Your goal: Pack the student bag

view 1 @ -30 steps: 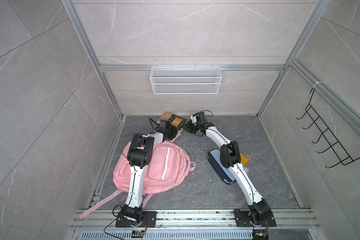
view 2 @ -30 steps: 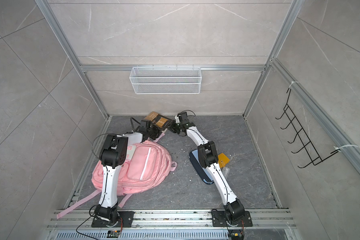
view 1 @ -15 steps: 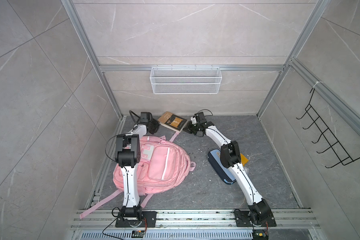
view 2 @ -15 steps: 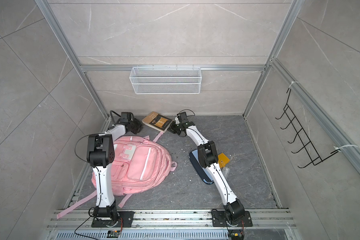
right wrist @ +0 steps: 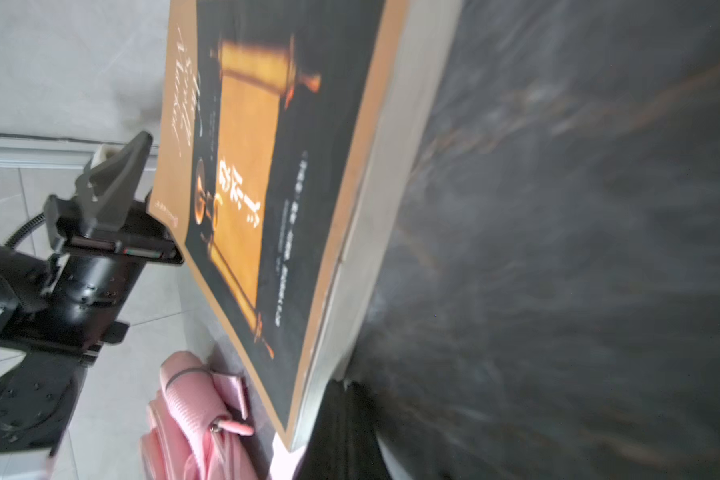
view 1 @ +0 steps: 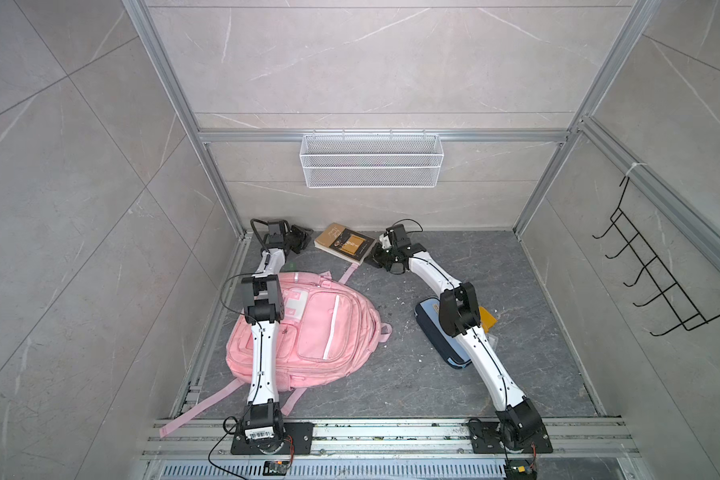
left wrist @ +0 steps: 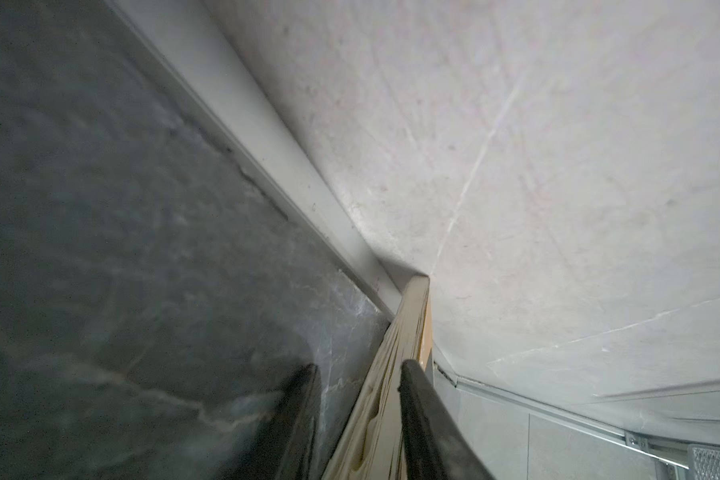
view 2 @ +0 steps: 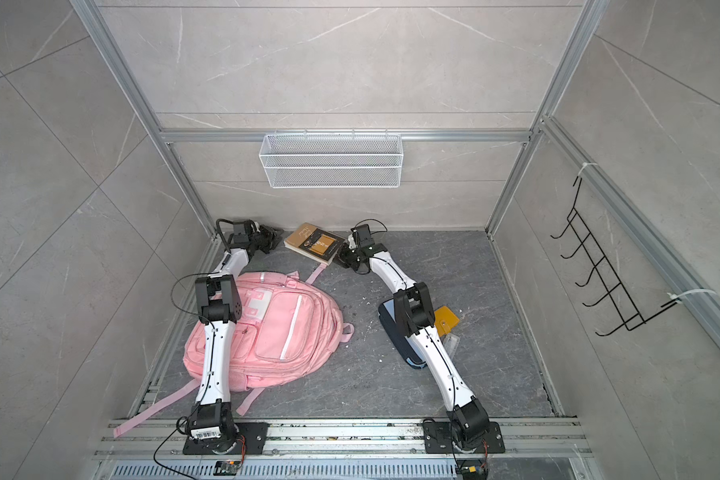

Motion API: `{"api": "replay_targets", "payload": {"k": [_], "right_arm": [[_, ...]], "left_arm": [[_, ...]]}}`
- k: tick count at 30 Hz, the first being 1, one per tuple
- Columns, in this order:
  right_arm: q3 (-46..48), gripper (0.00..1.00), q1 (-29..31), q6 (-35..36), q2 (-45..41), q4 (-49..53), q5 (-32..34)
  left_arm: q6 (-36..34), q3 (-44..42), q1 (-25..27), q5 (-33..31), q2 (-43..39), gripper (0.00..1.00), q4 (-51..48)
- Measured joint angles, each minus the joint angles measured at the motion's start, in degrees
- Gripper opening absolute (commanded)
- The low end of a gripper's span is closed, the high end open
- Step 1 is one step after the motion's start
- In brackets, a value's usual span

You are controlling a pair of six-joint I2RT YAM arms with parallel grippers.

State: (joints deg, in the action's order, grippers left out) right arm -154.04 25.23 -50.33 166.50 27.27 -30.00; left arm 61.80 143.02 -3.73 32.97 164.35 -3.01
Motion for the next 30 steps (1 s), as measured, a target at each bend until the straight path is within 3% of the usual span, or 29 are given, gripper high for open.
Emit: {"api": "replay_targets", "payload": {"k": [9,16,23,30], "right_arm": [[0.09,0.14,0.02,0.72,-0.96,2.97,-0.07],[3.34,0.21,-3.54,3.72,-5.4,7.19,1.27],[-3.85,0.28,-8.2,3.56,-5.2,10.27,3.91],[-6.51,0.29,-10.75,-0.39,-1.77,4.76,4.96]], "left_arm": [[-0.11,-6.84,0.7,1.68,-3.06,0.37,3.28],[-1.33,-10.6,3.34,2.14,-5.22,0.35,3.37],[-1.55,-22.64,6.25,2.34,-12.26,0.33,4.94],[-1.55,-26.73,9.35,3.45,-14.51,0.33,5.42]]}}
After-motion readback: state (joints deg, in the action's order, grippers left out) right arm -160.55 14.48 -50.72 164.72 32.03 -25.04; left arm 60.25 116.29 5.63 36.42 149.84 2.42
